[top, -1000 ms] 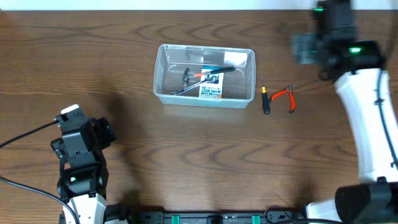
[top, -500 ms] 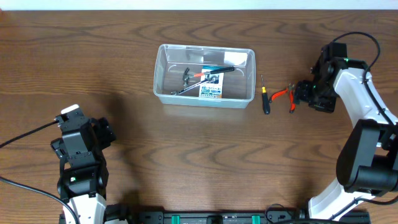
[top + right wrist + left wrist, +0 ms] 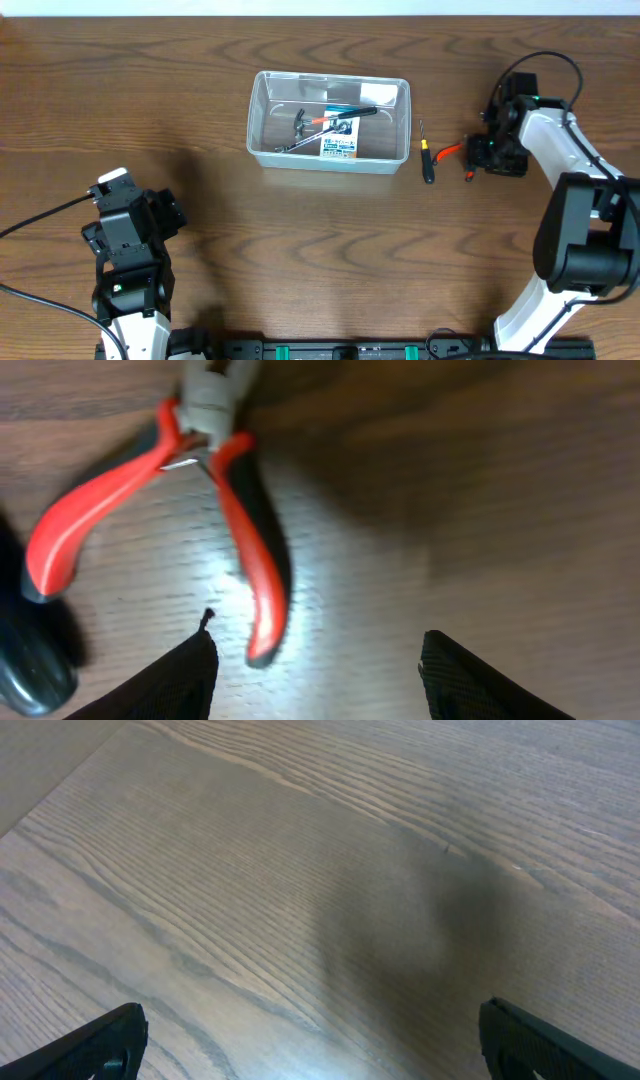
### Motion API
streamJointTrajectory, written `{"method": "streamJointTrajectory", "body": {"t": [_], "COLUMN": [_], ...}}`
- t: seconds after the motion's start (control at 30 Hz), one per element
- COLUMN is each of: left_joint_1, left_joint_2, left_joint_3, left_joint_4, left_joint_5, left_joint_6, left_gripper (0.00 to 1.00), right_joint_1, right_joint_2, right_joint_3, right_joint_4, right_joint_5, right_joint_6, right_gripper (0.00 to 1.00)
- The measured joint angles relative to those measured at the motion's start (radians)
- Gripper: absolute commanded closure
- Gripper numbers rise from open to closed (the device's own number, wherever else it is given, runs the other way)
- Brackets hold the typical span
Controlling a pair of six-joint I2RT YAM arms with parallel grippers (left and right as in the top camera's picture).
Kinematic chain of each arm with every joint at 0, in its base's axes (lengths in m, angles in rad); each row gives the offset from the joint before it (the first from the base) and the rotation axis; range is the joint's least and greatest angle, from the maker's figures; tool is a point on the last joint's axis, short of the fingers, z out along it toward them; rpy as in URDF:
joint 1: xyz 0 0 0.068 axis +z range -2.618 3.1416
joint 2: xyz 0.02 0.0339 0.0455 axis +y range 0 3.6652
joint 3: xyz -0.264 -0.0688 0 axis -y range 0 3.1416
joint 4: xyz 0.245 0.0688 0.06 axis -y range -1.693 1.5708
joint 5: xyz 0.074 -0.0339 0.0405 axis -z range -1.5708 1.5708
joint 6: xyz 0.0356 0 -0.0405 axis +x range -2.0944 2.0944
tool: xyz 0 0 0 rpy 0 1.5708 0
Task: Pack container
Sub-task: 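Grasp the red-handled pliers with the right gripper and lift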
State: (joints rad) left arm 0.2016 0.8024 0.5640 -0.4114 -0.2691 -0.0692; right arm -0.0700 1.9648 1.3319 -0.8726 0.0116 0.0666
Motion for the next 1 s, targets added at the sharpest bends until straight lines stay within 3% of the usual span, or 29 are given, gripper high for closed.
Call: {"method": "streamJointTrajectory", "body": {"t": [0.27,0.37,0.43,0.57,1.0], "left_joint_1": [0.0,0.0,0.0,0.0,0.0], "left_joint_2": [0.0,0.0,0.0,0.0,0.0], "left_joint_3": [0.0,0.0,0.0,0.0,0.0], "left_joint_4": [0.0,0.0,0.0,0.0,0.0], "left_joint_5": [0.0,0.0,0.0,0.0,0.0], "left_joint_6": [0.0,0.0,0.0,0.0,0.0], "left_gripper": [0.02,0.02,0.02,0.02,0.02], "right_joint_1": [0.014,0.014,0.014,0.014,0.023], "right_joint_2": [0.062,0.069,0.072,0.072,0.068], "right_joint_3": [0.002,0.01,0.015,0.016,0.054], "right_joint_4": [0.033,0.037,0.04,0.041,-0.026], "right_joint_5": [-0.004,-0.005,-0.005,-0.004,0.006], "right_joint_6": [-0.014,-0.001,-0.002,0.001,0.037], "right_gripper": [0.68,0.9,0.94,0.99,0.99]}}
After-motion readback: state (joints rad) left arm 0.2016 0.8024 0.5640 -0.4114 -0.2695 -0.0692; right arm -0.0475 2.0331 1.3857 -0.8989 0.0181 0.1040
